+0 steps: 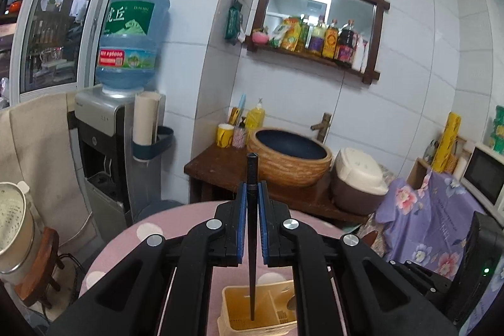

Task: Organize utensils
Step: 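Lower the chopstick and spoon into the holder and open both grippers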

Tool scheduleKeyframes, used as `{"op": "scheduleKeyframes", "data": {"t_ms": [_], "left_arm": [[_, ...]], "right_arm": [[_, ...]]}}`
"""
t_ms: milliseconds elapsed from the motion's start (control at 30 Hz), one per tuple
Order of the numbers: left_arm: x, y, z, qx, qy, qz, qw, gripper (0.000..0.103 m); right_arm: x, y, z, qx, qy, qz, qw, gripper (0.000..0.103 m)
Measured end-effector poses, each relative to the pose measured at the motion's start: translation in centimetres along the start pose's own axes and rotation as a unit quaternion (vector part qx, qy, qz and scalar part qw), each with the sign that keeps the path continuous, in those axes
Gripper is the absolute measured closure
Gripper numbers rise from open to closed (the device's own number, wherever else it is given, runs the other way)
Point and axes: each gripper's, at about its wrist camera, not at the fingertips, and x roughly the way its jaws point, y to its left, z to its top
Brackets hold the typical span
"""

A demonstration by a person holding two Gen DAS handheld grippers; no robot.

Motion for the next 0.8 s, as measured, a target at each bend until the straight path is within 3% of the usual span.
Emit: {"op": "scheduleKeyframes", "data": {"t_ms": [367,467,767,800], "left_arm": [[4.5,1.4,-7.1,-0.009,0.084,0.007,0.9964,0.095],[4.2,1.7,-7.7,0.000,0.070,0.025,0.9973,0.095],[3.9,1.9,-7.5,0.006,0.076,0.014,0.9970,0.094],[3.7,1.9,-7.6,0.009,0.075,0.012,0.9971,0.089]], "right_arm": [[3.6,0.3,-5.1,-0.014,0.043,-0.009,0.999,0.087],[4.0,0.2,-6.2,-0.018,0.048,-0.010,0.999,0.087],[4.5,0.3,-7.3,-0.013,0.045,-0.012,0.999,0.087],[4.4,0.3,-7.3,-0.013,0.042,-0.010,0.999,0.086]]}}
